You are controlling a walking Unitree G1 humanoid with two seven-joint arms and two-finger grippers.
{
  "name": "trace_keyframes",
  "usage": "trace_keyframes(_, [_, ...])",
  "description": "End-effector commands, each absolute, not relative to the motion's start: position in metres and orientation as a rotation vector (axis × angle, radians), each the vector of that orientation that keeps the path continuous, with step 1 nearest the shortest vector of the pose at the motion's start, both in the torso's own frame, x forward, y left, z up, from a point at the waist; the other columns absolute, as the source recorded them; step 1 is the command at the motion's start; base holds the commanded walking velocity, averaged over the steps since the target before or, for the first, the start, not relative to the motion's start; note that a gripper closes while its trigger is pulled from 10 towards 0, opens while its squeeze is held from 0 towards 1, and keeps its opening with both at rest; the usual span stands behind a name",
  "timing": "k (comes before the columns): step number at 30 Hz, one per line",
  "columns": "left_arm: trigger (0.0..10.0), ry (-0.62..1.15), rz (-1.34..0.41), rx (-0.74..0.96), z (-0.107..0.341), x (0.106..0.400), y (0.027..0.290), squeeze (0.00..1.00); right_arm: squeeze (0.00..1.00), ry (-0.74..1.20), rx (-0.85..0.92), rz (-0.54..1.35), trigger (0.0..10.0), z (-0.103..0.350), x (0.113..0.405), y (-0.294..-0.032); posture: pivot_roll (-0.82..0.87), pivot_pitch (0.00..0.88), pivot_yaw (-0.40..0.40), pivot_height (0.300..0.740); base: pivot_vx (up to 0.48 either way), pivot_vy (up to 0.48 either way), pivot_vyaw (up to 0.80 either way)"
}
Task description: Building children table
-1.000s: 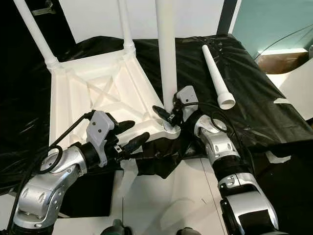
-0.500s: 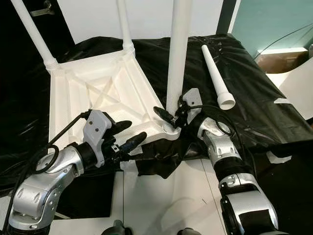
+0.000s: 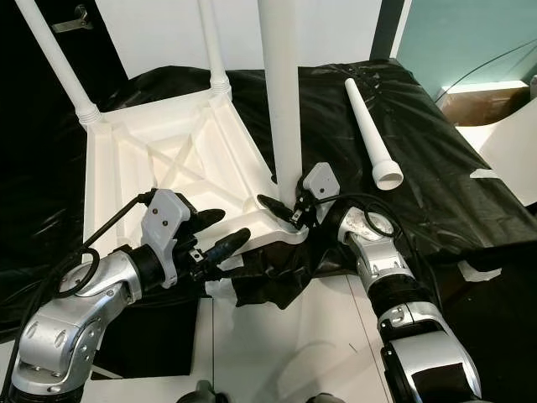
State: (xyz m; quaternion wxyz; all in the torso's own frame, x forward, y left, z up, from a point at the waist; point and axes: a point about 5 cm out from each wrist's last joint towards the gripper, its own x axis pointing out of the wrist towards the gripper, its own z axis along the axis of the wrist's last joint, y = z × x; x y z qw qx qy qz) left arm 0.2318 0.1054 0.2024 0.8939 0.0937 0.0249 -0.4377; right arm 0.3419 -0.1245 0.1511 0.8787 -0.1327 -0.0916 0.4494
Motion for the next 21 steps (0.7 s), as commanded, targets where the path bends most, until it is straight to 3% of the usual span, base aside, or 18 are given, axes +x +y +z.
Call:
trace_keyframes(1, [10.0, 0.03, -0.853, 0.206, 0.208, 0.233, 0.108, 0.0, 0.0, 0.015, -0.22, 0.97, 10.0, 0.111, 0.332, -0.126, 0.12, 0.076, 0.059, 0.74, 0.0, 0.0, 0.0])
trace_keyframes(7, [10.0, 0.029, -0.854, 0.213, 0.209, 0.234, 0.107, 0.0, 0.0, 0.113, -0.108, 0.913, 10.0, 0.111, 0.341, -0.129, 0.12, 0.073, 0.056, 0.74, 0.0, 0.0, 0.0])
trace_keyframes(21, [10.0, 0.028, -0.842, 0.211, 0.21, 0.234, 0.108, 0.0, 0.0, 0.111, -0.13, 0.754, 10.0, 0.114, 0.348, -0.131, 0.12, 0.084, 0.044, 0.74, 0.0, 0.0, 0.0])
